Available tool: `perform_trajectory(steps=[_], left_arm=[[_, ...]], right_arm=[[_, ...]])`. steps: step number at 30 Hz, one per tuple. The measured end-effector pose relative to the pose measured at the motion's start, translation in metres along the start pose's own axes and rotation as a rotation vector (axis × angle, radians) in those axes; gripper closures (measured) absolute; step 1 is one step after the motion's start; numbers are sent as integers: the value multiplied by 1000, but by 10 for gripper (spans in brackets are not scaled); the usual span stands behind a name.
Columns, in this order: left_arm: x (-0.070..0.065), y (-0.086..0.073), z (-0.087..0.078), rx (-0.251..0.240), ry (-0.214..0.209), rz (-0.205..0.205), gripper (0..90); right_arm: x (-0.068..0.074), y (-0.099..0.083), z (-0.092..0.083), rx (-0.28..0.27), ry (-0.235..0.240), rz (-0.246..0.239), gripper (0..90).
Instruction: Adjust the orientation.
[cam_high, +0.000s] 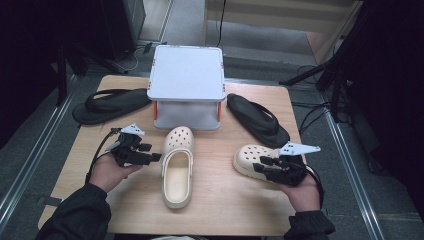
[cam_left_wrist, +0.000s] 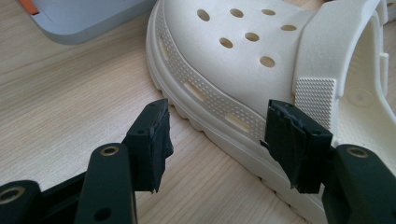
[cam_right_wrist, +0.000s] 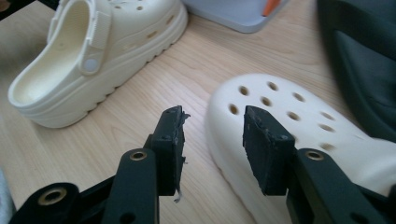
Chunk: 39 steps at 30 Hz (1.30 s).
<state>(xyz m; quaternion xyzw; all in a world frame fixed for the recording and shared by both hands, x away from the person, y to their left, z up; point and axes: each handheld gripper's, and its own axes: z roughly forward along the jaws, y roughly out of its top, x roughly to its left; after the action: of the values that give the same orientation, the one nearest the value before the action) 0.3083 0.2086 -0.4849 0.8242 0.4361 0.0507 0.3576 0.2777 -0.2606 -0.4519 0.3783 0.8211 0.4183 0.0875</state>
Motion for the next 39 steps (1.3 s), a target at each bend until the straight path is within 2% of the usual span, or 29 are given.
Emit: perform_trajectory(steps=[5, 8, 13, 17, 21, 29, 33, 36, 39], left_arm=[[1, 0, 0, 3, 0, 2, 409], [0, 0, 0, -2, -2, 0, 409], [0, 0, 1, 0, -2, 5, 409], [1, 0, 1, 0, -2, 2, 409], [0, -1, 1, 2, -1, 9, 409], [0, -3, 1, 4, 4, 6, 409], [0, -5, -1, 2, 7, 6, 409], [0, -7, -3, 0, 15, -3, 409], [0, -10, -5, -4, 24, -5, 410]], right_arm=[[-14, -9, -15, -12, -39, 22, 572], [-19, -13, -24, -38, -35, 33, 575], [-28, -21, -40, -46, -93, 41, 553], [-35, -27, -44, -37, -118, 48, 544], [-39, -31, -39, -4, -124, 52, 544], [-40, -27, -17, 45, -92, 22, 551], [-43, -23, -5, 67, -62, 7, 577], [-43, -20, 2, 81, -30, 2, 633], [-45, -17, 6, 97, -2, 25, 663]])
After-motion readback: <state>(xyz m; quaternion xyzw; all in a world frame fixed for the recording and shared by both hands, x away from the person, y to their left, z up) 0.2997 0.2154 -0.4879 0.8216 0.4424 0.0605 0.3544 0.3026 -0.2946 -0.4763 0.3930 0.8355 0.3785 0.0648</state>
